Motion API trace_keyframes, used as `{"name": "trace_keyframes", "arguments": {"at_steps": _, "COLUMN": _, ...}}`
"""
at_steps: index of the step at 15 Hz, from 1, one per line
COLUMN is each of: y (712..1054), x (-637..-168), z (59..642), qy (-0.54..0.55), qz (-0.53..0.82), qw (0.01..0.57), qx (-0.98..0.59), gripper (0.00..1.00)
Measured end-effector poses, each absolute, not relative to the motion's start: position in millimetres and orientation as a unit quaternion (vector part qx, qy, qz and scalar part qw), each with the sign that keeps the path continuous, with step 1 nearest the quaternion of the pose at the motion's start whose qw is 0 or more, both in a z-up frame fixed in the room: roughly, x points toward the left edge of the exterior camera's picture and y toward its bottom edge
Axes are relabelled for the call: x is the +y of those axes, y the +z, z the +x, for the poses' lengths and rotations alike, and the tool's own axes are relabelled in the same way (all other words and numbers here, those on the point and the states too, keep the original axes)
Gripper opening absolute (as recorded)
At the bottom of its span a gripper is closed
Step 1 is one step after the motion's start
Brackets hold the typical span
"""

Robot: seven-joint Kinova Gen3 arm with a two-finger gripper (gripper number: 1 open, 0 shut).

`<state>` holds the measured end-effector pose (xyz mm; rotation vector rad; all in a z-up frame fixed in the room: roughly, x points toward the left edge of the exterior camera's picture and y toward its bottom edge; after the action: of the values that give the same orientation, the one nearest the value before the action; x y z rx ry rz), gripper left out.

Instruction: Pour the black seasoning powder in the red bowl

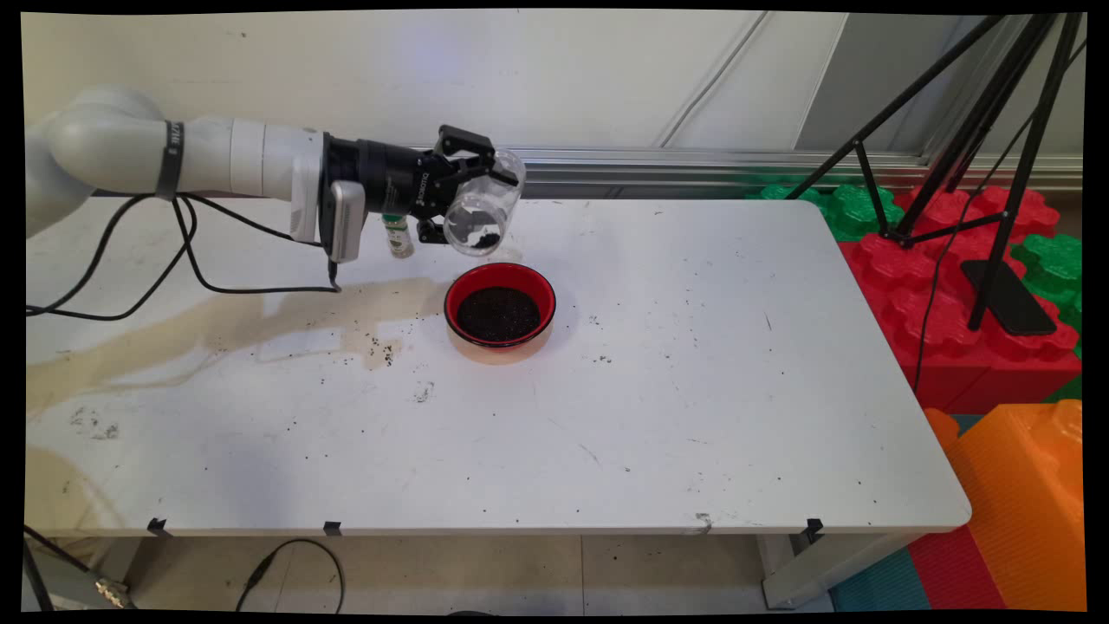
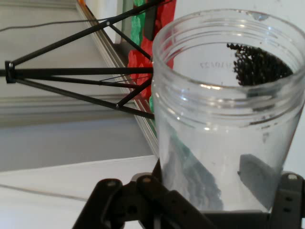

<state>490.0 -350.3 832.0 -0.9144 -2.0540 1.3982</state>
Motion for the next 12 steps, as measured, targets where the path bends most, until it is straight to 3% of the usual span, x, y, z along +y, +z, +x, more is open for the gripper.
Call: {"name": "trace_keyframes", "arguments": {"at_steps": 12, "y": 865.0, "x": -339.0, "z": 493.0, "qy": 0.437, "qz": -0.194, "qw": 0.364, "qx": -0.799, "gripper": 0.0}}
